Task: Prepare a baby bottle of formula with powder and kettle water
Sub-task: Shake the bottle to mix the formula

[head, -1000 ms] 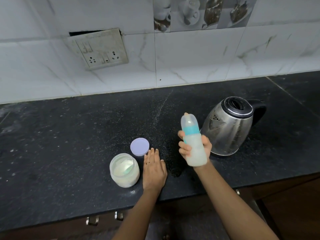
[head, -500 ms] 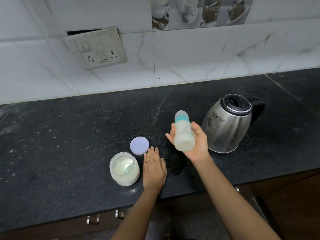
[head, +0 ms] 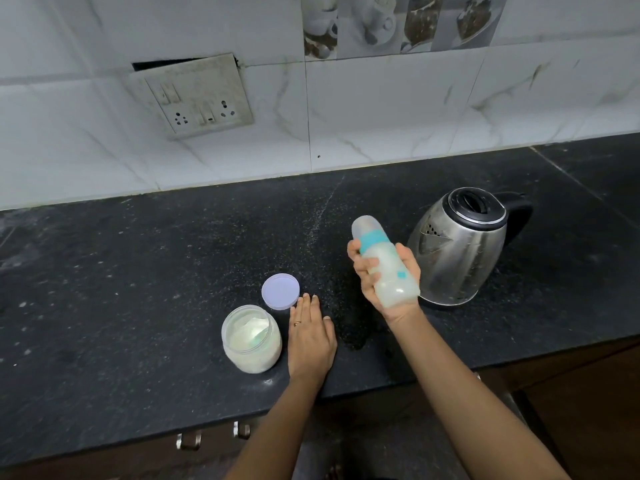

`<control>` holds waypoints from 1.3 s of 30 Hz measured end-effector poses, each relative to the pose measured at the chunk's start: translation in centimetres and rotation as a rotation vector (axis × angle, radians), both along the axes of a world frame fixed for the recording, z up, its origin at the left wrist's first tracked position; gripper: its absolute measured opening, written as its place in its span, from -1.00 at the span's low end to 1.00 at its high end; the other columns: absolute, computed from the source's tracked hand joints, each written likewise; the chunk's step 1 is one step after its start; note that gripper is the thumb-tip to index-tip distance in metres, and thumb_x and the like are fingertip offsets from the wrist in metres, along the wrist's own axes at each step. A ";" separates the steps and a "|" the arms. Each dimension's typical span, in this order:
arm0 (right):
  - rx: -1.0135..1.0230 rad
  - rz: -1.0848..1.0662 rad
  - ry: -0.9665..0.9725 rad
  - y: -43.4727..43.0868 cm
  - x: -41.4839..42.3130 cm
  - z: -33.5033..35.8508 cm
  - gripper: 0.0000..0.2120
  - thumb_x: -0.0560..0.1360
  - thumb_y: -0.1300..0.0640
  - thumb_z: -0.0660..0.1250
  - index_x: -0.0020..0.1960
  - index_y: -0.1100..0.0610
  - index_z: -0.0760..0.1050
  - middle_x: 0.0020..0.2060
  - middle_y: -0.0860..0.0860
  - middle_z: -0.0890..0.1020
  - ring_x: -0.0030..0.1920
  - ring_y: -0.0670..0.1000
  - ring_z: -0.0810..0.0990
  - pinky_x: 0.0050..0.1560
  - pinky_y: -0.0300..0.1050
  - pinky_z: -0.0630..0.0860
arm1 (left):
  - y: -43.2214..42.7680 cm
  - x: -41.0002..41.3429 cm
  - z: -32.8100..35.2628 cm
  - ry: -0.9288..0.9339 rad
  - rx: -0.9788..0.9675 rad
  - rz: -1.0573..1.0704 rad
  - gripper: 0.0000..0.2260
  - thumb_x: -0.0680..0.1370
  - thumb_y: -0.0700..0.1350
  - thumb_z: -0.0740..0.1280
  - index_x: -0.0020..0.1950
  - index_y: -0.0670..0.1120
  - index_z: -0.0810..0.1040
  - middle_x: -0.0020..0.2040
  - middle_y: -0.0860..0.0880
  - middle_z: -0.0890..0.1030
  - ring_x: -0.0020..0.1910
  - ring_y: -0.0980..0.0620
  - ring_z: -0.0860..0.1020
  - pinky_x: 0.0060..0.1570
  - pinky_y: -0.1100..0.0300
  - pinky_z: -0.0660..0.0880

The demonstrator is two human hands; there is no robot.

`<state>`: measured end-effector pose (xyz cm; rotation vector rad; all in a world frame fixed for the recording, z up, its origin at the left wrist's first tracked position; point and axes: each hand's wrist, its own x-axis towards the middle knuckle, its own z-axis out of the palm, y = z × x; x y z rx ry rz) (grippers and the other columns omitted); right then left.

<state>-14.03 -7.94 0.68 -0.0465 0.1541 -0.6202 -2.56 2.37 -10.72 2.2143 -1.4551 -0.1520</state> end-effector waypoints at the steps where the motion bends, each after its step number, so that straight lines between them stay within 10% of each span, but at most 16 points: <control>1: -0.053 0.008 0.014 0.1 -0.1 0.3 -0.37 0.41 0.16 0.40 0.37 0.30 0.21 0.10 0.25 0.49 -0.08 0.15 0.60 -0.09 0.00 0.61 | 0.0 0.0 0.0 0.006 0.002 0.001 -0.44 0.56 0.01 -0.08 0.41 -0.26 0.37 0.42 -0.23 0.39 0.45 -0.12 0.30 0.47 0.06 0.06; 4: 0.009 -0.123 0.057 -0.2 0.2 0.9 -0.16 0.28 0.26 0.54 0.45 0.23 0.20 0.04 0.25 0.55 -0.06 0.18 0.63 -0.10 0.06 0.62 | 0.0 0.0 0.0 0.008 0.009 0.004 -0.45 0.56 0.00 -0.07 0.41 -0.26 0.38 0.42 -0.23 0.39 0.45 -0.12 0.30 0.47 0.05 0.08; 17: -0.107 -0.045 0.061 0.5 0.5 2.1 -0.48 0.41 0.18 0.42 0.30 0.33 0.36 0.11 0.22 0.51 -0.09 0.12 0.56 -0.12 -0.02 0.56 | 0.0 0.1 0.0 -0.001 0.014 -0.001 -0.47 0.55 -0.02 -0.05 0.40 -0.26 0.39 0.40 -0.23 0.41 0.44 -0.12 0.32 0.47 0.05 0.10; 27: -0.373 -0.047 0.220 1.8 0.1 0.5 -0.15 0.26 0.14 0.58 0.41 0.19 0.20 0.06 0.13 0.56 -0.15 0.03 0.58 -0.17 -0.03 0.59 | 0.0 0.1 -0.1 0.018 0.020 -0.006 -0.43 0.55 0.00 -0.09 0.43 -0.25 0.35 0.44 -0.22 0.37 0.47 -0.10 0.27 0.48 0.08 0.02; 33: -0.352 -0.074 0.196 1.4 -0.3 -0.5 -0.32 0.30 0.12 0.54 0.28 0.23 0.26 0.01 0.12 0.56 -0.21 0.00 0.56 -0.24 -0.11 0.57 | 0.1 0.2 0.0 0.021 0.014 -0.011 -0.44 0.55 0.00 -0.08 0.43 -0.25 0.36 0.43 -0.22 0.37 0.46 -0.10 0.28 0.47 0.09 0.01; 39: -0.088 -0.117 0.192 0.6 0.0 -0.7 -0.08 0.06 0.19 0.69 0.31 0.25 0.34 -0.04 0.17 0.57 -0.19 0.07 0.62 -0.23 -0.03 0.62 | 0.1 0.1 0.0 0.022 0.008 -0.008 -0.46 0.55 -0.01 -0.04 0.40 -0.26 0.39 0.41 -0.23 0.41 0.44 -0.13 0.32 0.46 0.07 0.03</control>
